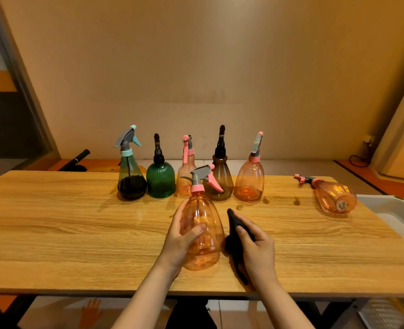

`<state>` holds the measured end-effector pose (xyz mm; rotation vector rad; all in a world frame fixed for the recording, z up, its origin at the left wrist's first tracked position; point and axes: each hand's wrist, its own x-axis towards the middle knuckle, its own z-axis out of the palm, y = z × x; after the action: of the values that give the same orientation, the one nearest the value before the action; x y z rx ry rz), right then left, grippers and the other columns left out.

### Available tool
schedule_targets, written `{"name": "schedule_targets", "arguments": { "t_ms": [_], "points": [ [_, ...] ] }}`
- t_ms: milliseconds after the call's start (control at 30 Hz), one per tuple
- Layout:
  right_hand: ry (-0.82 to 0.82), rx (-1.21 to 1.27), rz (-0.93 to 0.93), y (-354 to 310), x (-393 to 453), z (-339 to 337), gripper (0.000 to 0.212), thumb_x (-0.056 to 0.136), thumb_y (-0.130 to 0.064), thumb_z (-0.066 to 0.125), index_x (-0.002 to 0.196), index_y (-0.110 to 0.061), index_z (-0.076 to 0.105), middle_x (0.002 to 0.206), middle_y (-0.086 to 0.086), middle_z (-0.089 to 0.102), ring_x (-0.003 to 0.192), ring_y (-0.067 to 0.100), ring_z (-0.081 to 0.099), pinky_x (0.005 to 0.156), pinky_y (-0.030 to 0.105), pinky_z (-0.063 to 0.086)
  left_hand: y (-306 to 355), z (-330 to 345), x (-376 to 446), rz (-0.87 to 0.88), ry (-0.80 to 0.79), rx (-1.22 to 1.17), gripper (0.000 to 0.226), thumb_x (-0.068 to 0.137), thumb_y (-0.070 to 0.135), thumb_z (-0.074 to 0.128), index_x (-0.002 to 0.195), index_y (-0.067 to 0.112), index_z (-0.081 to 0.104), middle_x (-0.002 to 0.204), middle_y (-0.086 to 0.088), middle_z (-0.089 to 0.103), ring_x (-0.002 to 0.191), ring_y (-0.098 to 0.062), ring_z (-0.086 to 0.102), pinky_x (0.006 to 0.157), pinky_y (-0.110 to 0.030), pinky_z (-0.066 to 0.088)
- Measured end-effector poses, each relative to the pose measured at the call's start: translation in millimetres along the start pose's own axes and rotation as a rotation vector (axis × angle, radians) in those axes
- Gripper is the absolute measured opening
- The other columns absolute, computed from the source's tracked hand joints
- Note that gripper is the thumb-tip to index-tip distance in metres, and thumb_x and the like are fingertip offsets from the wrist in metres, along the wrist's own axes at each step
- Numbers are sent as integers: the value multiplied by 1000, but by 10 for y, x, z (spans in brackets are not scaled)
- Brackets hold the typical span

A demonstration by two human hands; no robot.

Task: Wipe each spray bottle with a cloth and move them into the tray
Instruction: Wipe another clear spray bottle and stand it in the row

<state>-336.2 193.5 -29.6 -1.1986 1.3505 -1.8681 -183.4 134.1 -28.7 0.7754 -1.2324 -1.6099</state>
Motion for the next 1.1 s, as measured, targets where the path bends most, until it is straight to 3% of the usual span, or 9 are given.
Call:
{"name": "schedule_targets", "arguments": {
  "t_ms": [100, 200, 333, 433, 633, 800, 900, 1000, 1100],
  "points": [
    [37, -101, -247, -188, 122, -21, 38, 86, 4, 57, 104, -29, 64, 109, -10, 66, 106, -2, 58, 90, 13, 44, 7, -12, 4, 7, -87, 2, 89, 54, 36, 80, 134, 41, 42, 129, -3, 60, 114, -22, 62, 89, -43, 54],
    [-83, -330, -597, -407, 355, 63, 33, 86, -11, 55, 117, -12, 62, 122, -3, 62, 108, 10, 59, 92, 27, 49, 15, -6, -4, 22, -122, 5, 88, 58, 33, 77, 138, 36, 40, 126, -3, 63, 114, -23, 62, 88, -41, 54],
    [-326, -779, -863, -471, 555, 269, 39, 78, 4, 62, 115, -8, 65, 121, 8, 61, 115, 22, 56, 97, 35, 46, 5, -7, -25, 49, -150, 33, 86, 64, 31, 76, 141, 31, 38, 128, -6, 61, 118, -27, 59, 95, -47, 50],
    [-403, -885, -869, -329, 595, 217, 57, 66, 19, 69, 116, -8, 64, 122, 10, 61, 116, 26, 56, 97, 38, 43, 6, -21, -28, 19, -136, 9, 88, 59, 32, 78, 139, 35, 40, 127, -6, 61, 115, -27, 62, 90, -44, 53],
    [-269, -869, -770, -276, 545, -74, 58, 62, 25, 67, 112, -5, 66, 118, 12, 63, 108, 27, 61, 86, 44, 52, -2, -15, -25, 25, -159, 0, 90, 56, 32, 78, 137, 38, 40, 127, -5, 60, 113, -22, 63, 83, -35, 55],
    [-201, -887, -909, -599, 664, 74, 43, 73, 16, 64, 113, -1, 64, 118, 16, 62, 111, 28, 59, 94, 40, 47, -8, -21, -25, 17, -193, 4, 89, 57, 30, 78, 137, 39, 41, 123, -1, 65, 114, -24, 62, 88, -41, 54],
    [-308, -977, -983, -626, 698, 265, 40, 72, 11, 59, 111, 0, 65, 116, 18, 63, 109, 33, 60, 95, 46, 40, -4, -23, -52, 19, -180, 9, 91, 56, 31, 79, 138, 38, 40, 125, -1, 64, 115, -23, 61, 93, -44, 52],
    [-323, -995, -1010, -514, 667, 231, 34, 80, 1, 51, 111, -1, 65, 117, 17, 63, 110, 32, 59, 93, 45, 43, 4, -25, -68, 20, -178, 7, 87, 57, 31, 79, 136, 38, 43, 127, -4, 62, 115, -24, 62, 93, -45, 52],
    [-302, -1004, -949, -385, 643, 87, 54, 64, 22, 68, 112, -1, 64, 118, 17, 62, 111, 31, 59, 93, 44, 45, 15, -36, -57, 33, -184, 18, 84, 58, 33, 78, 135, 40, 44, 129, -4, 60, 116, -24, 61, 92, -43, 53]
  ]
}}
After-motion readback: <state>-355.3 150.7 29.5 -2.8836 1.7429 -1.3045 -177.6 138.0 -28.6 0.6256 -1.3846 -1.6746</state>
